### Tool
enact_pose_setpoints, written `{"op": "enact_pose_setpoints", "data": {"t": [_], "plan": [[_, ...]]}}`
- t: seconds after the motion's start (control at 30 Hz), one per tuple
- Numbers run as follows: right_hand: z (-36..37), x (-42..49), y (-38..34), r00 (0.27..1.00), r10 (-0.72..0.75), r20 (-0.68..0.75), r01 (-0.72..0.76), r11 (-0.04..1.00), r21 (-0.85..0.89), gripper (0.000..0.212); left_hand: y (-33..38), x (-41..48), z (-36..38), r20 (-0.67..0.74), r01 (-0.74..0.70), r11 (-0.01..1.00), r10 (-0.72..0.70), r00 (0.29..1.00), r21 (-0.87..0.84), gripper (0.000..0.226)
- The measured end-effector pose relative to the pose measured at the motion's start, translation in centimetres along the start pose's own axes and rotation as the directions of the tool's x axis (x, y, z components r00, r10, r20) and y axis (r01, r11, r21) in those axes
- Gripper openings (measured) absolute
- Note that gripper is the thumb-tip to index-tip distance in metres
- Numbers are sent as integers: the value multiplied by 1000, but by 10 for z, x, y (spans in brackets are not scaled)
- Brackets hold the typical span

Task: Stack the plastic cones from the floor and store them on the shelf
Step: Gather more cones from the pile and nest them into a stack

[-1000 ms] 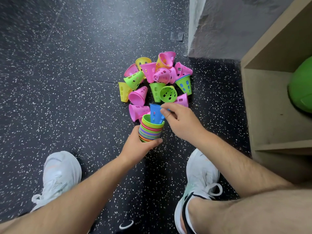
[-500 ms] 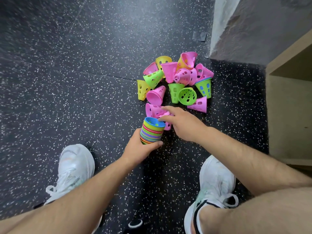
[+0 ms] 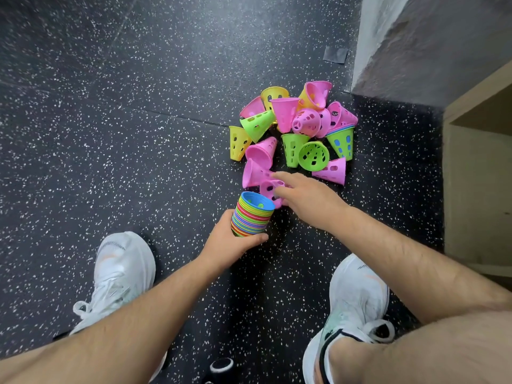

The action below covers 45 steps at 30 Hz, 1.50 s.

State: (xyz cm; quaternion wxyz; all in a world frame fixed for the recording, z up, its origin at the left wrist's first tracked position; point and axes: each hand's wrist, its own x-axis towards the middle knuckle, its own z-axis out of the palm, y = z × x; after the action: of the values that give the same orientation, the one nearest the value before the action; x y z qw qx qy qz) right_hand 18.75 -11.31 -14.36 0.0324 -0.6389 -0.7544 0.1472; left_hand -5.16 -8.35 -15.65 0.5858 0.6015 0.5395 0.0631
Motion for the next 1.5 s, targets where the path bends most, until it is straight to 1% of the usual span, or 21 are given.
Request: {"op": "enact_pose_setpoints", "data": {"t": [0.1, 0.17, 0.2, 0.27, 0.33, 0.4, 0.47, 0.53, 0.6, 0.7, 0.77, 0.83, 0.9, 0.97, 1.07, 1.17, 1.23, 1.3, 1.33, 1.43, 1.5], "plan": [[-4, -3, 3, 997, 31, -75, -33, 999, -27, 24, 1, -1, 0, -4, -11, 1000, 11, 1000, -5, 62], [-10, -6, 5, 990, 69, -125, -70, 998, -2, 20, 2, 0, 0, -13, -25, 1000, 25, 1000, -2, 64], [-13, -8, 7, 983, 101, -154, -96, 995, 37, 17, 2, 0, 0, -14, -33, 999, 33, 999, -1, 64], [-20, -11, 8, 956, 195, -218, -159, 972, 172, 15, 3, 1, 2, -19, -49, 999, 49, 999, 0, 65], [-27, -14, 8, 909, 301, -289, -198, 921, 336, 10, 6, 3, 4, -20, -67, 998, 67, 998, 6, 66], [-36, -16, 6, 868, 380, -320, -207, 862, 463, 8, 8, 6, 8, -25, -78, 997, 78, 997, -2, 66], [-45, -17, 1, 856, 412, -313, -207, 827, 523, 8, 11, 9, 11, -34, -90, 996, 90, 995, 1, 64], [-50, -19, -5, 876, 393, -280, -195, 819, 540, 9, 13, 11, 14, -34, -97, 995, 97, 995, 3, 63], [-50, -20, -11, 920, 334, -206, -176, 820, 544, 11, 15, 12, 16, -38, -106, 994, 106, 994, -16, 64], [-42, -17, -22, 981, 185, -61, -122, 827, 549, 13, 17, 11, 17, -74, -110, 992, 105, 992, -65, 70], [-36, -12, -27, 988, 153, 11, -131, 807, 576, 18, 16, 9, 17, -102, -104, 990, 94, 990, -100, 69], [-34, -2, -29, 985, 172, 16, -146, 780, 608, 22, 14, 7, 13, -139, -91, 987, 73, 988, -130, 68], [-31, 10, -27, 987, 159, -15, -122, 809, 575, 26, 10, 5, 7, -172, -77, 988, 54, 984, -132, 67], [-28, 24, -24, 995, 91, -32, -66, 885, 461, 34, 5, 5, -1, -190, -61, 990, 36, 981, -126, 65], [-23, 39, -23, 1000, 15, 10, -17, 959, 282, 53, -1, 7, -14, -197, -50, 988, 20, 980, -147, 66], [-19, 49, -27, 998, -24, 65, 12, 985, 174, 59, -3, 11, -24, -188, -39, 986, 8, 982, -164, 69], [-16, 53, -27, 994, -12, 110, -2, 993, 120, 62, -2, 14, -28, -176, -36, 985, 6, 984, -167, 69], [-14, 55, -28, 992, 15, 128, -23, 998, 62, 61, -1, 15, -29, -171, -40, 984, 10, 985, -176, 67], [-13, 56, -28, 994, 13, 111, -18, 999, 40, 57, -2, 16, -30, -168, -39, 982, 8, 986, -183, 65], [-13, 56, -25, 999, 24, 31, -23, 999, -24, 37, -3, 17, -31, -147, -34, 979, 5, 989, -199, 61], [-18, 58, -21, 997, 60, -40, -61, 998, -13, 27, -4, 20, -32, -136, -27, 979, -1, 991, -204, 63]]}}
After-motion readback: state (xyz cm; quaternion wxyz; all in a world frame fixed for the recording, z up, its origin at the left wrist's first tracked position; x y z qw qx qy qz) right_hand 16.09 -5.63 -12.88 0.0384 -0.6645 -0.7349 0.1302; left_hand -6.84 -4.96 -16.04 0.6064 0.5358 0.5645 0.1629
